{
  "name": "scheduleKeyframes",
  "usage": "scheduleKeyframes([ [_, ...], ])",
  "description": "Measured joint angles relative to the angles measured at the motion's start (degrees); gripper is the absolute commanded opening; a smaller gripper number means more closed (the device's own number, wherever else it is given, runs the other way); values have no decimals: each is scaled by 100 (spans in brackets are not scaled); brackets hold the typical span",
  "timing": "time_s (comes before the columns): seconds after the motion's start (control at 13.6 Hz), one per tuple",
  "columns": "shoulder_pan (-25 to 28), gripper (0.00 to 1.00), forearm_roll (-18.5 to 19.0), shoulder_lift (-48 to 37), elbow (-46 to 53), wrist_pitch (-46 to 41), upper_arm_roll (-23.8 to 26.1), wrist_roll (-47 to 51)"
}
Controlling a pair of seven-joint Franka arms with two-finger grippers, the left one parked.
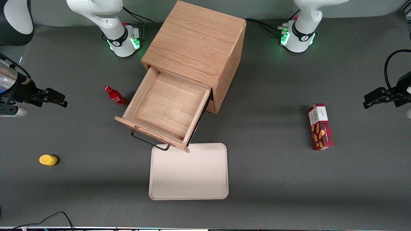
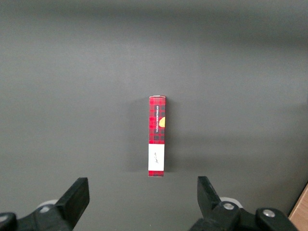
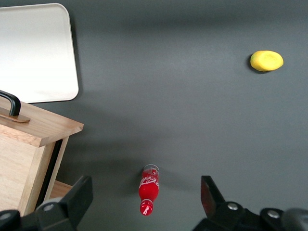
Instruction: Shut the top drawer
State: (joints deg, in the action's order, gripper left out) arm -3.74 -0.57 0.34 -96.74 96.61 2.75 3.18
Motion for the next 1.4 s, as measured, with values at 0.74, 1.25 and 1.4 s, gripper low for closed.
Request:
scheduleKeyframes([
  [0.74,-14,100,0,355,412,-99,-2,-713],
  [1.25,79,100,-30,1978,2337,-357,98,-1654],
  [1.4,180,100,-55,2488,2920,-356,244,-1898],
])
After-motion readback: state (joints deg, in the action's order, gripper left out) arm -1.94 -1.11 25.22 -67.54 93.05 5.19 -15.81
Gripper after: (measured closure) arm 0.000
